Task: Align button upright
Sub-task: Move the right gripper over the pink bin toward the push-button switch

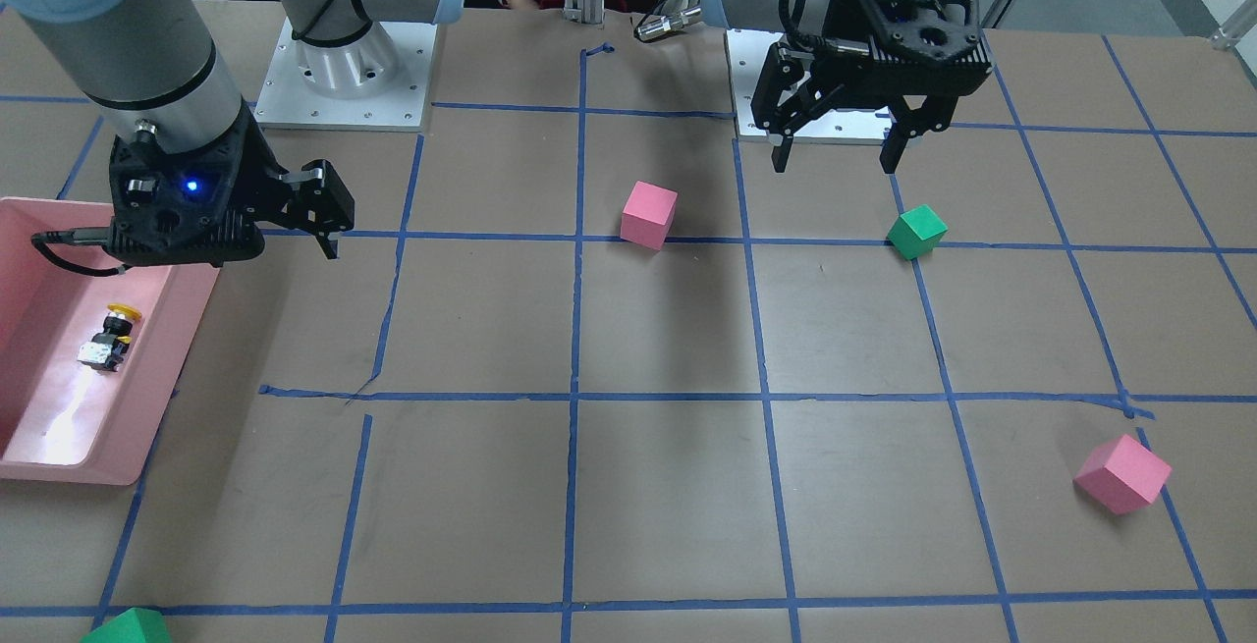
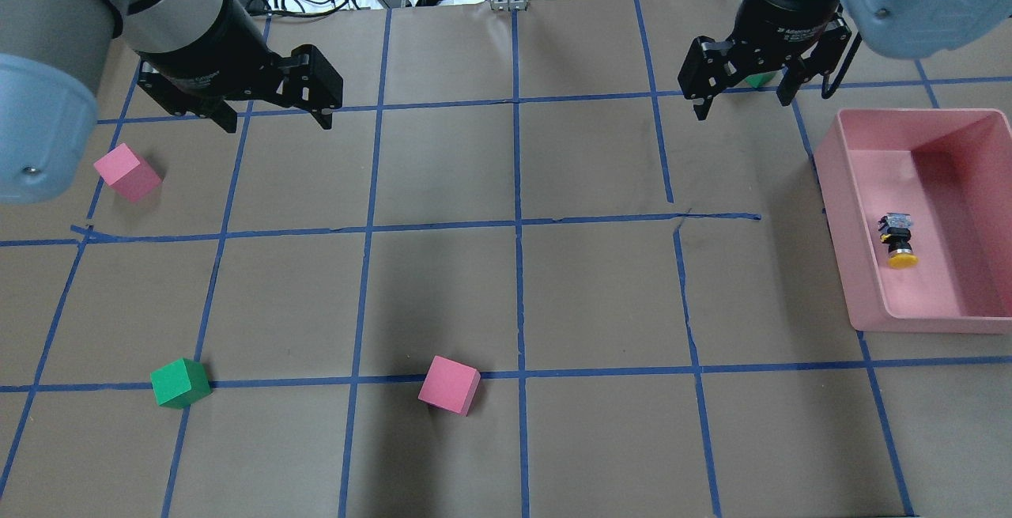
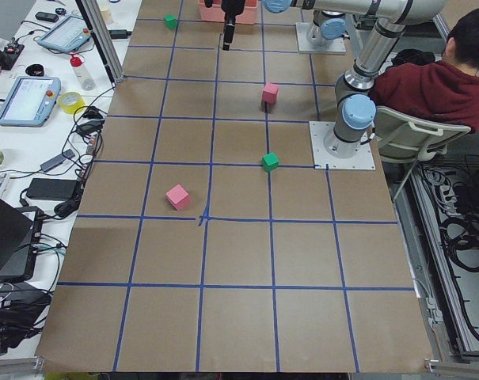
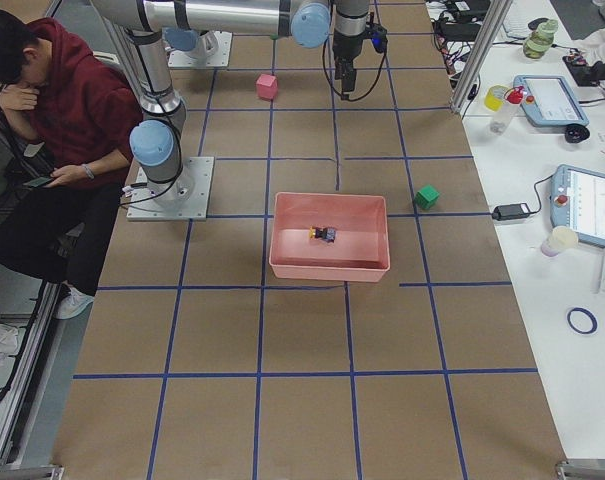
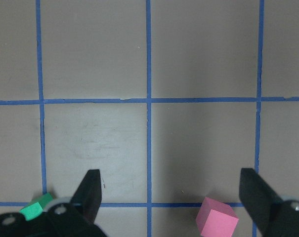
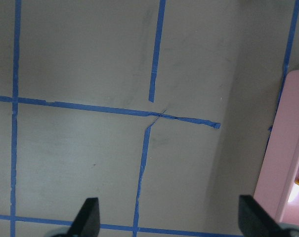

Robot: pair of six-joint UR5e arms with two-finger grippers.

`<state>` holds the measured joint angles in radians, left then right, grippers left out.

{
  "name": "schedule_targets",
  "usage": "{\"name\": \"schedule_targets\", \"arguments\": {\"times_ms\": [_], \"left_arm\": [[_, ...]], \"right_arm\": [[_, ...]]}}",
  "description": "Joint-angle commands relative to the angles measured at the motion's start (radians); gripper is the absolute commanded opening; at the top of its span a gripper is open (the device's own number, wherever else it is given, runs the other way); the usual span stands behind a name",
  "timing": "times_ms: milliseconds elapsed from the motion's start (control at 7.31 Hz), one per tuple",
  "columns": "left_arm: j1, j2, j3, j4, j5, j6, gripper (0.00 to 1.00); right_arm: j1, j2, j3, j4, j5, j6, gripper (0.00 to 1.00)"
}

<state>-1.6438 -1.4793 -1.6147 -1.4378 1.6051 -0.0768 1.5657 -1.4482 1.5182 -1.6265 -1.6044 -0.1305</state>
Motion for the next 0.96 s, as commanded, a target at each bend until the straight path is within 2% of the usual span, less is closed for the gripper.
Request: {"name": "schedule_targets", "arguments": {"times_ms": [0,821], "left_arm": [[-0.001,0.016,-0.017,0.0,-0.001,0.0,1.0],[-0.001,0.016,-0.025,0.001,0.003,0.0,1.0]], "right_arm": [[0.0,0.023,0.005,-0.009,0.0,0.002,1.0],[-0.013,0.012,0.007,-0.012,-0.026,0.0,1.0]]}}
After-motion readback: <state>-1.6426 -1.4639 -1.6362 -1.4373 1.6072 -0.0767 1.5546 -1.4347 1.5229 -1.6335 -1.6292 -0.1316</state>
